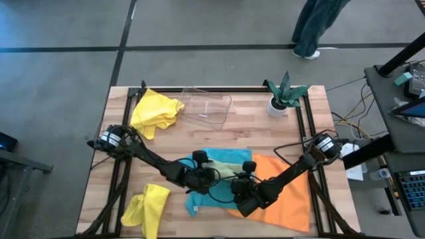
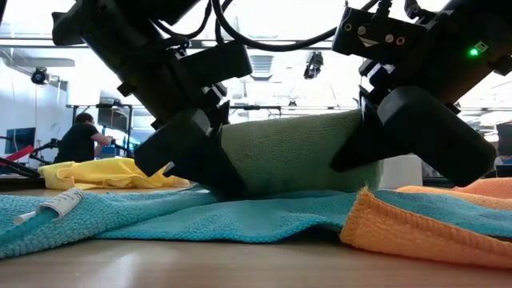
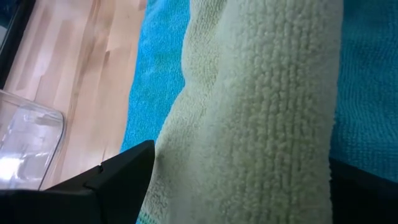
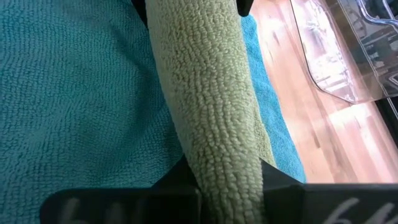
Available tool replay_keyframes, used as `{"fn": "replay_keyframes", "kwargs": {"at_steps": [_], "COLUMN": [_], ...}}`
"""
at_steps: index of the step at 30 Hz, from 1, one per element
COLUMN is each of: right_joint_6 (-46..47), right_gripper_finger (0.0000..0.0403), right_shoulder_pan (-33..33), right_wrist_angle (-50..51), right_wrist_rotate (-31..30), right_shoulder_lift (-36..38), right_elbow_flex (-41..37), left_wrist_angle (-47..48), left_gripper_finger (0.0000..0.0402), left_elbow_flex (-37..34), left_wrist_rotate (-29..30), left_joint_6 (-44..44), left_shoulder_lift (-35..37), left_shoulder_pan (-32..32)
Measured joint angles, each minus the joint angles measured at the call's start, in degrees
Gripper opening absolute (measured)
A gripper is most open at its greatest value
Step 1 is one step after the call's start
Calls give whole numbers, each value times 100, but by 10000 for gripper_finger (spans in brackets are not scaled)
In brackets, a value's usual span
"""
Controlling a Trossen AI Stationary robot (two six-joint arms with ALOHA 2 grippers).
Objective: Fold microfiber towels
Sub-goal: Put the green folded towel into the transparent bin
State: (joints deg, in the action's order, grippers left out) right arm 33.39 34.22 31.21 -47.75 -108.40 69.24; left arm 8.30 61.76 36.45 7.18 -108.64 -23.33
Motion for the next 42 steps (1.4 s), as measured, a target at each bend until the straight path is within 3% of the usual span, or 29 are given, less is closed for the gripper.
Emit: {"fn": "replay_keyframes", "kwargs": {"at_steps": [5, 9, 13, 20, 22, 30, 42], "right_joint_6": [1, 1, -5, -48, -62, -166, -1815], "right_gripper_finger": [18, 18, 18, 18, 18, 18, 18], "right_shoulder_pan": [0, 0, 0, -2, -2, -89, -905], "right_wrist_angle": [1, 8, 21, 40, 121, 316, 208], "right_wrist_rotate": [20, 20, 20, 24, 22, -12, -25], "right_shoulder_lift": [0, 0, 0, 4, 31, 573, 1765], "right_elbow_flex": [2, 2, 2, 2, 2, 4, 16], "left_wrist_angle": [15, 28, 41, 178, 176, 594, 1174], "left_gripper_finger": [323, 282, 213, 44, 16, 7, 6], "left_elbow_flex": [-2, 0, 2, 7, 7, 15, 17], "left_wrist_rotate": [57, 58, 57, 59, 63, 152, 478], "left_joint_6": [-17, -48, -55, -232, -429, -486, -1238], "left_shoulder_lift": [0, 0, 9, 179, 223, 773, 2089], "left_shoulder_pan": [0, 0, 0, 0, 8, 76, 498]}}
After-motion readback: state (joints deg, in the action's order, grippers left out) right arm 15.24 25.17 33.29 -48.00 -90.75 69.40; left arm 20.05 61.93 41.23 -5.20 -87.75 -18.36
